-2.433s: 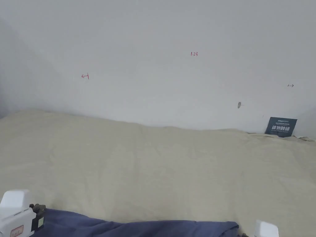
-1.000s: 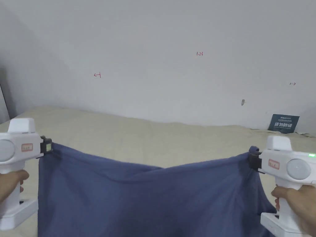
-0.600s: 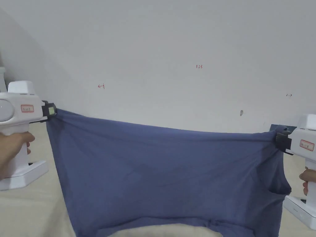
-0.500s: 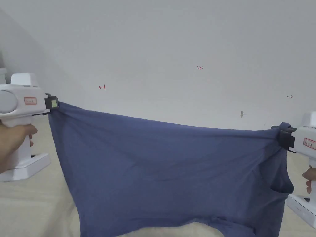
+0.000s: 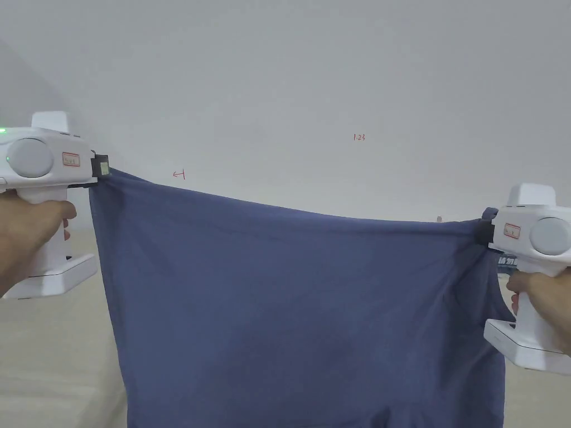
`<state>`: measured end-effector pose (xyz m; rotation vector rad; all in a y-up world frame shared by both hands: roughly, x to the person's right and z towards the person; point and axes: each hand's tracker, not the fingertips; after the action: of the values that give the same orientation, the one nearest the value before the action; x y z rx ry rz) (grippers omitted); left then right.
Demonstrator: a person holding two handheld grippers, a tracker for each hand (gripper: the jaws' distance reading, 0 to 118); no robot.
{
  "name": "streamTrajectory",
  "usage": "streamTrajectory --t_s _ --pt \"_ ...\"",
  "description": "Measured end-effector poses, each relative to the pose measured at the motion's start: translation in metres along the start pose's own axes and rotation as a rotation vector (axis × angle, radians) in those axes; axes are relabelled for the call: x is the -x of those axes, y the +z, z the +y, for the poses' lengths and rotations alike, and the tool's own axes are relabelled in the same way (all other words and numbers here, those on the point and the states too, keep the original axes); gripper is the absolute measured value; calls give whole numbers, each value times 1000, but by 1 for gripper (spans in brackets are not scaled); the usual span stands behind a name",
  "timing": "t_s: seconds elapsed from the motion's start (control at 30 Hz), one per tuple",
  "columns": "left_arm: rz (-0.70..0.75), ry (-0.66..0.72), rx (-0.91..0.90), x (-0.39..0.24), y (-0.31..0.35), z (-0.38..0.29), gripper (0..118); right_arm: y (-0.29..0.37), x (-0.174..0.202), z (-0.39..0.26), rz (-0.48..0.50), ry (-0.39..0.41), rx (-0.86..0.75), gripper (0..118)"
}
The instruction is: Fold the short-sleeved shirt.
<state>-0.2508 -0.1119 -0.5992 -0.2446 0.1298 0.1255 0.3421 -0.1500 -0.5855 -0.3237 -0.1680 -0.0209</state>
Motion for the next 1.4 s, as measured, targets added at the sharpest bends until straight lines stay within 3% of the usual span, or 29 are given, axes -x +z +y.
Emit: streamTrajectory --t_s 0.37,0.67,1.07,1.2,1.4 --pt "40 -59 -24 -19 -46 28 0 -72 23 46 -40 -7 -37 4" --pt "48 -87 -47 -19 -52 12 0 -56 26 43 -47 56 -118 4" --pt "34 -116 74 -1 25 -134 0 23 0 -85 -23 124 -38 4" --pt "17 -102 79 11 81 -188 0 60 -14 -152 -34 152 -22 4" --pt "11 -93 138 47 133 -284 0 110 -30 -260 -39 132 60 4"
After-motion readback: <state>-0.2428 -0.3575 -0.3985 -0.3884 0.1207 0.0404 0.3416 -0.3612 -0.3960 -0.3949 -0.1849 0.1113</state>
